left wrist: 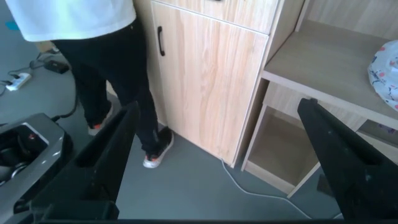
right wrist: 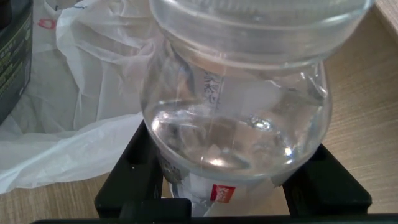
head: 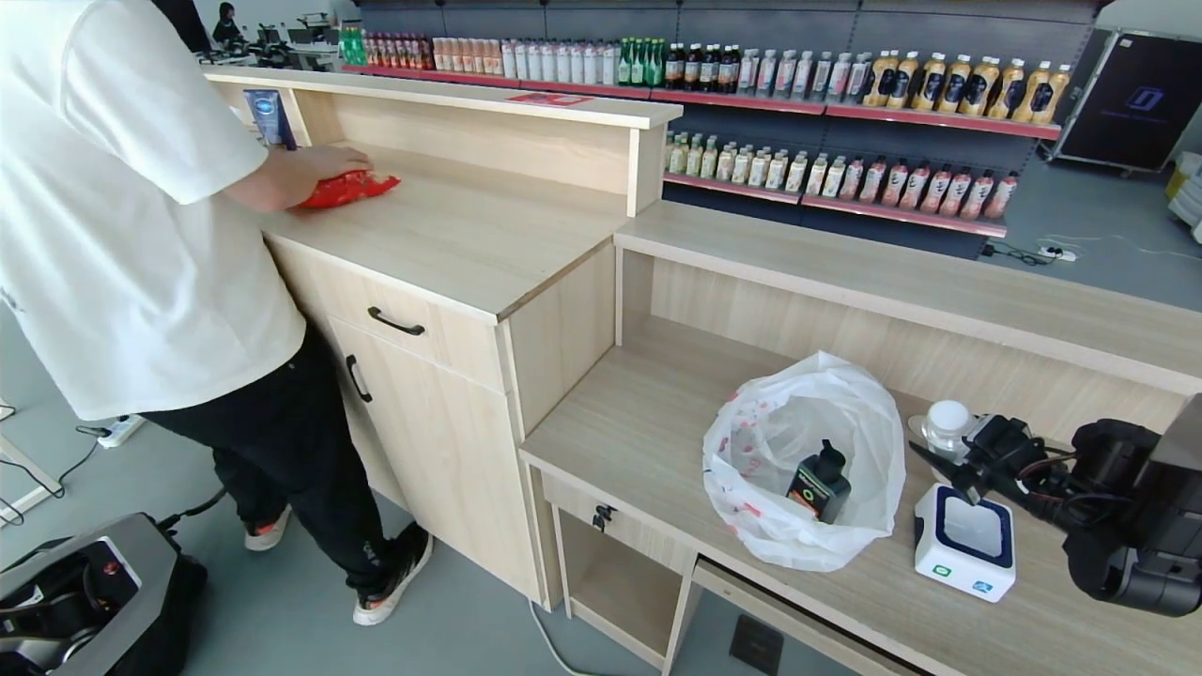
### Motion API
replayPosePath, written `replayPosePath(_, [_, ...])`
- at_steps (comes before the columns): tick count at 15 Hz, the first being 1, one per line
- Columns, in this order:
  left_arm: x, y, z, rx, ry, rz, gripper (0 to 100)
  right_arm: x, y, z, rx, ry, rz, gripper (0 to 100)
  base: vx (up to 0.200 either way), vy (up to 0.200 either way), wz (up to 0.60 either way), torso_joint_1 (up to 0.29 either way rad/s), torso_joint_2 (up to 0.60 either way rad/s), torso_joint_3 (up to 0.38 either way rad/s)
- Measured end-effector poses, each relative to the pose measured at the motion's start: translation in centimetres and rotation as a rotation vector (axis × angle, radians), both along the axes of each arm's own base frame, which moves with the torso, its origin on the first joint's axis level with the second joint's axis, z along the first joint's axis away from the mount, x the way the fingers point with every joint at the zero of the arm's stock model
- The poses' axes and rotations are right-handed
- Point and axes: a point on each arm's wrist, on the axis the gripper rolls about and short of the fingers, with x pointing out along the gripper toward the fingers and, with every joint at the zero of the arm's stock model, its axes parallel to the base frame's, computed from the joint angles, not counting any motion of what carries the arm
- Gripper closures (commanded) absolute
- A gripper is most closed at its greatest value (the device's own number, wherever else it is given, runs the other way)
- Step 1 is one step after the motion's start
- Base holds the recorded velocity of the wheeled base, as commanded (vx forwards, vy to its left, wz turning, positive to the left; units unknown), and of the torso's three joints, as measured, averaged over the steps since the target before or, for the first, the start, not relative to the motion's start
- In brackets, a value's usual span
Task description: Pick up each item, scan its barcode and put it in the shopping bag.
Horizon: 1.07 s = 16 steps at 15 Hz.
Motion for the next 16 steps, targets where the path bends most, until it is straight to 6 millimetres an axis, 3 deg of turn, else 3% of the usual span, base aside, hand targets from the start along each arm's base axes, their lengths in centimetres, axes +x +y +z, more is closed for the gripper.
replayPosePath(13, [0.0, 0.0, 0.0, 0.0, 0.0, 0.0, 0, 0.1, 0.0, 0.0, 0.0, 0.0, 0.001, 100, 0.0, 0.0, 0.0, 0.0, 0.0, 0.0])
replayPosePath(16, [0.0, 0.0, 0.0, 0.0, 0.0, 0.0, 0, 0.4, -0.1, 3.0, 0.023, -0.069, -0.005, 100, 0.0, 0.0, 0.0, 0.0, 0.0, 0.0])
